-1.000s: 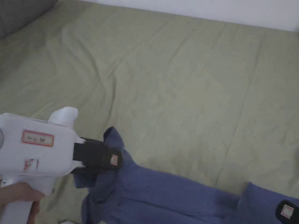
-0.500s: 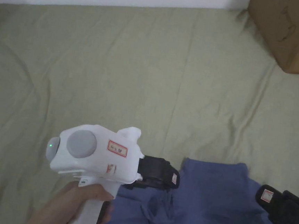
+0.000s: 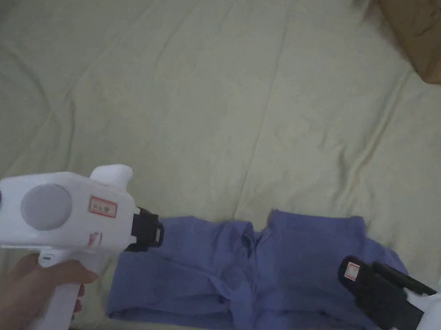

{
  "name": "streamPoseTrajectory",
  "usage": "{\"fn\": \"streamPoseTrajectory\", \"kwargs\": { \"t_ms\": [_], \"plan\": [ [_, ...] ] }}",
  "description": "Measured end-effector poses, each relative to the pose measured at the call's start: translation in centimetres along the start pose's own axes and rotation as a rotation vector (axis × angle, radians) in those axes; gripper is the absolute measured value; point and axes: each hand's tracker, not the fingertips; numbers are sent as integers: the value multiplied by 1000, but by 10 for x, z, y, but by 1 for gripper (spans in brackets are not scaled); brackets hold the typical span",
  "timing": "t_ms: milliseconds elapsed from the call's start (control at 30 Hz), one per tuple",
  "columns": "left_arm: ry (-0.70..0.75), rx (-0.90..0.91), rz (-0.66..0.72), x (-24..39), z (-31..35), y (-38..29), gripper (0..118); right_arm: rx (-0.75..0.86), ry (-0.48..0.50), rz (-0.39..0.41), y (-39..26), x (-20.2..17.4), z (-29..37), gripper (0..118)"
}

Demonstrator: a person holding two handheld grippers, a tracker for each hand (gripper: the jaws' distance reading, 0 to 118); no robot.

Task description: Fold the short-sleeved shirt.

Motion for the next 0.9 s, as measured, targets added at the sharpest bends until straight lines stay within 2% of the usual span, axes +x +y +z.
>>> {"fn": "streamPoseTrajectory", "kwargs": {
  "t_ms": [133,333,433,600,667,733,900],
  "plan": [
    [-172,-35,30,6,-11,-21,2,-21,8,8,-2,-5,-3,0],
    [-153,-62,-47,41,-42,-40,2,-34,13,19,-4,-6,-1,0],
    [-233,-99,-47,54,-55,-47,2,-38,7,24,-6,-6,0,0],
    [-246,-105,-70,82,-58,-53,2,-53,1,18,-6,-6,3,0],
    [-350,-111,-53,88,-55,-53,2,-56,2,26,-6,-8,4,0],
    [-426,-113,-44,89,-50,-53,2,-55,-4,42,-5,-13,5,0],
    [-390,-26,-26,55,-19,-55,2,-52,9,65,-4,-22,6,0]
  ]
}}
